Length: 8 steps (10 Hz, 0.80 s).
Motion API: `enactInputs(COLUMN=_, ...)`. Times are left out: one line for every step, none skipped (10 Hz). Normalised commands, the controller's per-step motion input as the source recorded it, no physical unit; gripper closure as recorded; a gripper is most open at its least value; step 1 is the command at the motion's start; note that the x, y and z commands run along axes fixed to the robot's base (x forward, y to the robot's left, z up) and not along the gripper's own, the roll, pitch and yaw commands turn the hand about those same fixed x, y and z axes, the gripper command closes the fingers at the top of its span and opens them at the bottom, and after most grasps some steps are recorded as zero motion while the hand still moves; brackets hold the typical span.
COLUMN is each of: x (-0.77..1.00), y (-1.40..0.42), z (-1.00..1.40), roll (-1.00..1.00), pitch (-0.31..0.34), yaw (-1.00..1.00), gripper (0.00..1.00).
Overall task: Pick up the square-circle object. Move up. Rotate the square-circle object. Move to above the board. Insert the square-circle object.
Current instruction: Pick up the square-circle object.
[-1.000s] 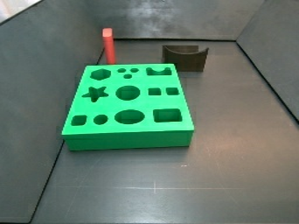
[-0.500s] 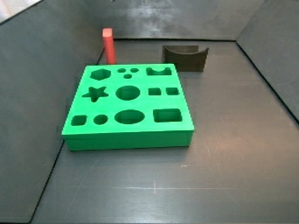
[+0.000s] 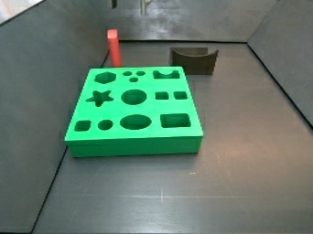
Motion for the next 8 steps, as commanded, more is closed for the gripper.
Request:
enactInputs(x=-0.06, y=-0.29, z=-0.27, roll=-0.05, pitch=-0.076, yaw=-0.78, gripper=0.00)
enactInputs(x=-0.25, y=-0.16, z=-0.09, roll=0.00, pitch=-0.054, yaw=-0.43, gripper=0.00)
enactInputs(x=-0.11, y=-0.11, z=-0.07, roll=0.00, pitch=-0.104, yaw=0.02, gripper=0.00)
enactInputs(x=-0.18, y=-0.15, z=-0.18, roll=0.02, pitch=-0.090, yaw=0.17, gripper=0.00)
enactInputs(x=-0.36, y=-0.25, z=-0.31, roll=0.08, pitch=-0.120, yaw=0.45, gripper=0.00)
enactInputs(x=-0.33, y=-0.19, z=-0.36, roll=0.08, pitch=-0.144, yaw=0.70, gripper=0.00)
enactInputs(x=-0.26, y=-0.06, z=-0.39, roll=0.10, pitch=-0.136, yaw=0.79, gripper=0.00)
enactInputs(x=-0.13, y=0.00, z=-0.37, roll=0.10, pitch=-0.120, yaw=0.72, gripper=0.00)
